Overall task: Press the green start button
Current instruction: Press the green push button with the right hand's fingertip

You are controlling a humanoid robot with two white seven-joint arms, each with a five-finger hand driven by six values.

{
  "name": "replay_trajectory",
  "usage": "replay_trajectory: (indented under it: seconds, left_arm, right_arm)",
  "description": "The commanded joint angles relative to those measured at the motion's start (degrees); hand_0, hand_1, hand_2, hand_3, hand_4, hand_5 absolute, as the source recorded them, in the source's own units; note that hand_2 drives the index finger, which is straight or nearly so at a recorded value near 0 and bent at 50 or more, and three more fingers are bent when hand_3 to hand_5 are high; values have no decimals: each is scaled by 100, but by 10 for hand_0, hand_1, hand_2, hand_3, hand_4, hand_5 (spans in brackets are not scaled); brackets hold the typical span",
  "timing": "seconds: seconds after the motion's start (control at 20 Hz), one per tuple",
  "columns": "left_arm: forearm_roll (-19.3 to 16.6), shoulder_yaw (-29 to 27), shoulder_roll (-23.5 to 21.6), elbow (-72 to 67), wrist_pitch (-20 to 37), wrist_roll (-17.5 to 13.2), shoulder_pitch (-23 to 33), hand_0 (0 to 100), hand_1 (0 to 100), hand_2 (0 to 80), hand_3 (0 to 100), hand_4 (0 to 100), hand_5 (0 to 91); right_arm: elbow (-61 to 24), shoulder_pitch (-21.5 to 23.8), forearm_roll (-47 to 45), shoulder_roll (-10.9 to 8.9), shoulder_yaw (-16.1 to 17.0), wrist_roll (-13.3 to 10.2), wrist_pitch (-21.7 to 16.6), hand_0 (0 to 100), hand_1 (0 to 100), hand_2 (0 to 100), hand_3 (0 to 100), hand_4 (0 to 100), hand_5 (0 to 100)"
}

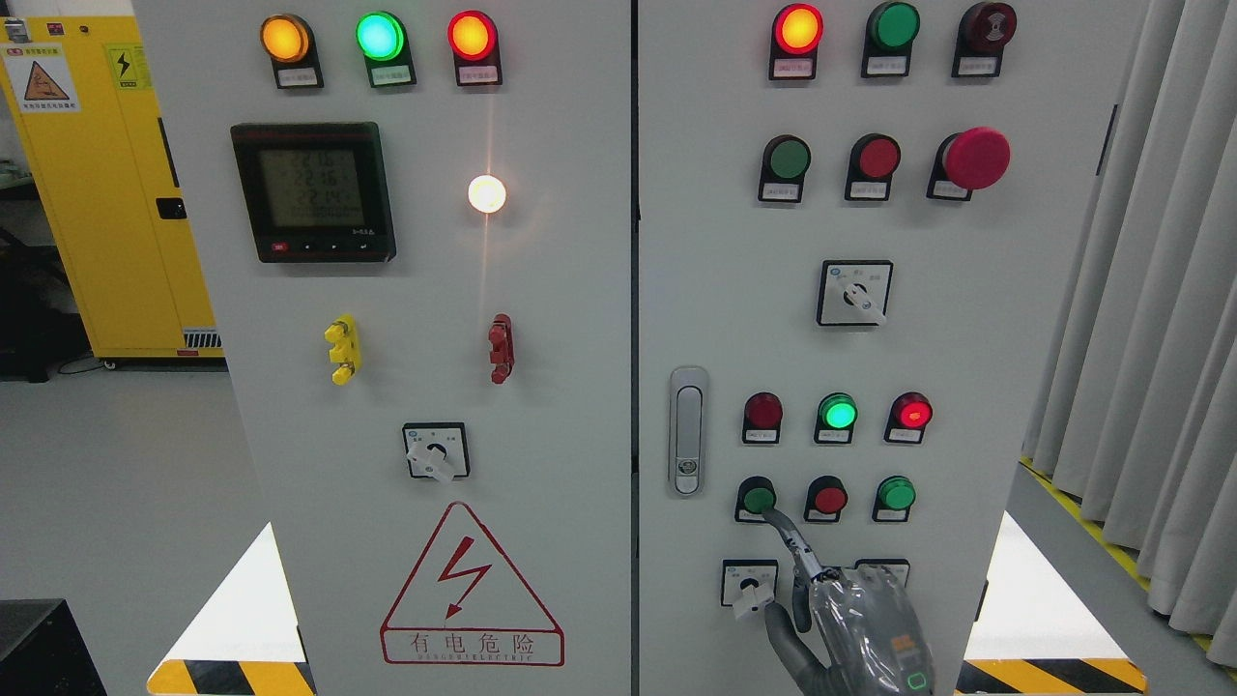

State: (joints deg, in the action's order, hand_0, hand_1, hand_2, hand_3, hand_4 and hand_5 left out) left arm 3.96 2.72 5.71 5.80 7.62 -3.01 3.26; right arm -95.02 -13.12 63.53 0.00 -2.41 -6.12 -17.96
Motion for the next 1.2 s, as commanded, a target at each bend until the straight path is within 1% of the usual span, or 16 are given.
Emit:
replay_trajectory:
  seconds: [0.0,0.55,0.7,0.9,1.15]
  left_arm:
    - [0,0,0,0,3,2,-1,120,556,0,0,0,0]
    - [0,0,0,0,3,2,8,120,556,0,0,0,0]
    - [0,0,0,0,3,2,8,120,556,0,0,0,0]
    - [0,0,0,0,3,2,-1,120,556,0,0,0,0]
    - [0,0,0,0,3,2,-1,120,556,0,0,0,0]
  right_arm:
    - [71,-32,19,158,-14,-3,3,642,1000,0,908,1000,1000]
    - [98,-112,10,158,-23,24,12,657,1000,0,911,1000,1000]
    - [98,-120,2,149,-23,120,12,666,1000,0,912,1000,1000]
    - [80,-94,-7,149,-23,112,3,666,1000,0,912,1000,1000]
    - [-78,2,-51,149,-14,41,-23,673,1000,0,913,1000,1000]
